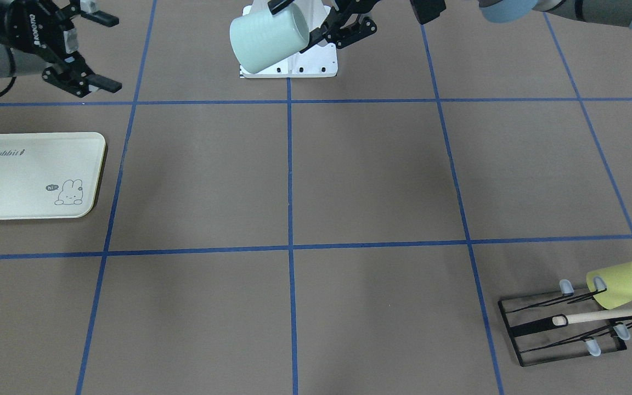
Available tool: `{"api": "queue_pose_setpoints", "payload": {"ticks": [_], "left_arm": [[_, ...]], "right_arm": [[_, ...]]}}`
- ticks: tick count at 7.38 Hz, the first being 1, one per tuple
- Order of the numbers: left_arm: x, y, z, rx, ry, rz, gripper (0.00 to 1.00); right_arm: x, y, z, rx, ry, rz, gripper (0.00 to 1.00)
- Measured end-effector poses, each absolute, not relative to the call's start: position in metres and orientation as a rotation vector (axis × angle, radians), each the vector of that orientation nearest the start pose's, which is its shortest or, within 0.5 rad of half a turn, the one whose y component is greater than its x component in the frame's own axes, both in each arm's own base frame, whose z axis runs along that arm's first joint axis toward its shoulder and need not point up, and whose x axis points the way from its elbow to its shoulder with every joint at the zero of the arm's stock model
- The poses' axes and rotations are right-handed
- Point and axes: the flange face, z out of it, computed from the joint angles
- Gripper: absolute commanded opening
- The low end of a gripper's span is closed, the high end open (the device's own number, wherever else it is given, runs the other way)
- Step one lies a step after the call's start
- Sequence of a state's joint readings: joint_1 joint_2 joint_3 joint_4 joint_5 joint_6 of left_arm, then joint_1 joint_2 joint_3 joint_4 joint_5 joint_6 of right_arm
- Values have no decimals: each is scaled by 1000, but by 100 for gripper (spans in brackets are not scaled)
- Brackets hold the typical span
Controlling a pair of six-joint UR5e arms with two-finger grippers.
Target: Left arm grabs green cup and hands to right arm on tray
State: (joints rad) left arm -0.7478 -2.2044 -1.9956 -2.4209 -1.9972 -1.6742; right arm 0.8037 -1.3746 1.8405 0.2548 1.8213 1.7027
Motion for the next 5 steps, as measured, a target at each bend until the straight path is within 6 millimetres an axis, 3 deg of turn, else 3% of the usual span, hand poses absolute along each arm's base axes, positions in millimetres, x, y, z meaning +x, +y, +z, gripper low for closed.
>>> {"api": "queue_pose_setpoints", "payload": {"ticks": [2,3,5], "left_arm": [[298,-398,29,286,1888,-188,4],[301,-395,27,272,1892,-185,4],[307,-391,27,251,1896,-181,4]], "right_arm": [[-279,-355,229,555,-2424,261,100],[-296,-343,212,520,-2493,282,100],[-309,-332,193,483,-2558,304,100]]}}
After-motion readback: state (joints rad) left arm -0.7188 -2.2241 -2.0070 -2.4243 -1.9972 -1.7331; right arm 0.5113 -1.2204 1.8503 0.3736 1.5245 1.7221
